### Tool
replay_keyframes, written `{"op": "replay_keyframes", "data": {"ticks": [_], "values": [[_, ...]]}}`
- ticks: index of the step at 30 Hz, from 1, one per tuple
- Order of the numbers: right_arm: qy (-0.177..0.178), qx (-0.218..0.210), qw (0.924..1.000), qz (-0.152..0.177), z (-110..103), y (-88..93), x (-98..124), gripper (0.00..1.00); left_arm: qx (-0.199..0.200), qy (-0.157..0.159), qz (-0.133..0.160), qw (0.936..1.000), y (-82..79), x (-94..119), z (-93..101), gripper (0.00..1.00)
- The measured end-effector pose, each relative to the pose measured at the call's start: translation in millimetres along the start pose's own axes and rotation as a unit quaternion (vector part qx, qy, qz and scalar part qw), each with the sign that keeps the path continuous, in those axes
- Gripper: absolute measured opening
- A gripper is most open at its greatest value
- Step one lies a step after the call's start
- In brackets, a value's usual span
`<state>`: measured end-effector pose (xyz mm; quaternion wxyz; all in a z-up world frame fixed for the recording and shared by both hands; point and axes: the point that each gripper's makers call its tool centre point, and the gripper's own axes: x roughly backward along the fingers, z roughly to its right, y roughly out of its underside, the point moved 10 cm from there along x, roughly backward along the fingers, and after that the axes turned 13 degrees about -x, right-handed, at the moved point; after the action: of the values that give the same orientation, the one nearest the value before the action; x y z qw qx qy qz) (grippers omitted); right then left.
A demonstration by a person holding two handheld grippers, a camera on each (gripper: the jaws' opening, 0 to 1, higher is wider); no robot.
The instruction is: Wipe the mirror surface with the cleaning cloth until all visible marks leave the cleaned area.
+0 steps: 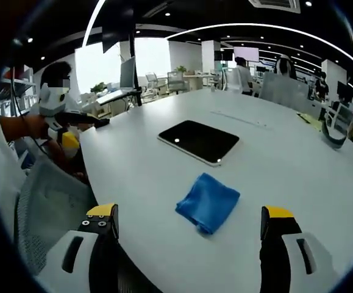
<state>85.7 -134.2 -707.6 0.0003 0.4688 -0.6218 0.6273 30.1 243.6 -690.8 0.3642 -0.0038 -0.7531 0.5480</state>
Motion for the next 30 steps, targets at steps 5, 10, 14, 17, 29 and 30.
{"op": "replay_keyframes", "data": {"ticks": [5,10,14,17,29,30], "values": [[0.001,0.003,1.0,-0.001,0.2,0.3,0.4,0.97,-0.001,0.001,0.0,1.0,0.0,-0.7,-1.2,0.98],[-0.001,0.003,1.0,-0.003,-1.2,1.0,-0.1,0.97,-0.001,0.0,0.002,1.0,-0.8,-1.1,-2.1,0.98],[-0.002,0.006,1.0,-0.004,-2.5,1.2,-0.2,0.97,0.001,0.0,0.003,1.0,0.4,-1.8,-1.5,0.98],[-0.002,0.007,1.0,-0.005,-2.4,1.5,-0.1,0.97,0.003,0.001,0.005,1.0,0.8,-2.0,0.3,0.98],[0.003,0.004,0.9999,-0.01,-3.0,5.0,2.8,0.97,0.004,0.004,0.007,1.0,2.2,-2.1,2.6,0.98],[0.003,0.005,0.9999,-0.009,-3.2,4.9,2.9,0.97,0.005,0.005,0.007,0.9999,2.0,-2.1,2.3,0.98]]}}
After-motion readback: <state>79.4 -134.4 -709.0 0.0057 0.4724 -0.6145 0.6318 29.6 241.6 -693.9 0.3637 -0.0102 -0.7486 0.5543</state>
